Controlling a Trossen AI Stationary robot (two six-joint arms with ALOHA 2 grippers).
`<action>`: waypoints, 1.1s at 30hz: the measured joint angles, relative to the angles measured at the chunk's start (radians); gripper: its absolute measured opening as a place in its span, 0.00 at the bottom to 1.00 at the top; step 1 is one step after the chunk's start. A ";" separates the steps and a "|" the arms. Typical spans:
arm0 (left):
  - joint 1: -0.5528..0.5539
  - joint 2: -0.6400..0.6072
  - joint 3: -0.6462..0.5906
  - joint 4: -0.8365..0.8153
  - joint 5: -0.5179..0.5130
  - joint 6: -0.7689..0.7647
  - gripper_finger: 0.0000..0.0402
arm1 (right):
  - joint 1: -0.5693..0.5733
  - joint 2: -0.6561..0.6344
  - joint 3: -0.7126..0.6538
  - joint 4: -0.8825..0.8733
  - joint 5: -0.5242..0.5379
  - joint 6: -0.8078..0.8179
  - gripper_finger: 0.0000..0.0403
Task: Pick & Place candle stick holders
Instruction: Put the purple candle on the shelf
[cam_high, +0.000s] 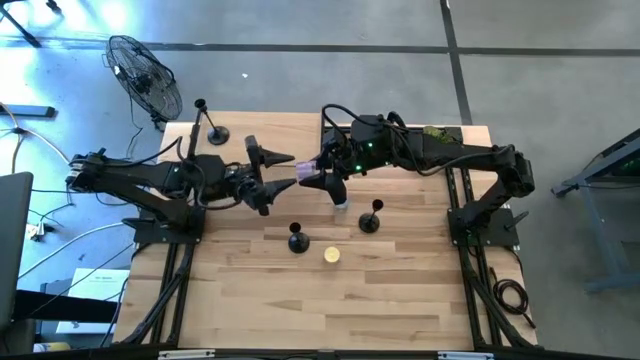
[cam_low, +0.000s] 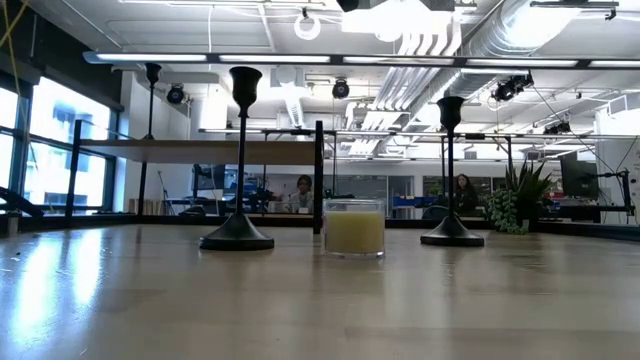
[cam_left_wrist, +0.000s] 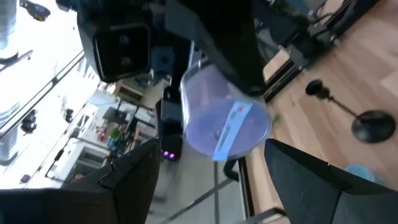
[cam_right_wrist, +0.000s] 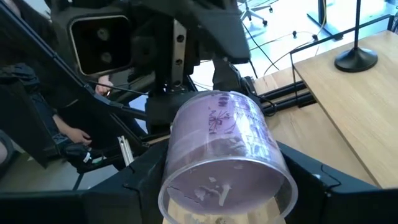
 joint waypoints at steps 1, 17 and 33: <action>0.000 0.000 0.000 0.001 0.012 0.000 0.70 | 0.000 0.000 0.000 0.000 -0.001 0.000 0.55; 0.001 0.037 0.001 0.025 0.054 -0.004 0.70 | 0.003 0.000 0.000 -0.001 -0.003 0.011 0.55; 0.001 0.070 0.000 0.085 0.080 -0.001 0.70 | 0.010 0.000 0.000 -0.003 -0.010 0.015 0.55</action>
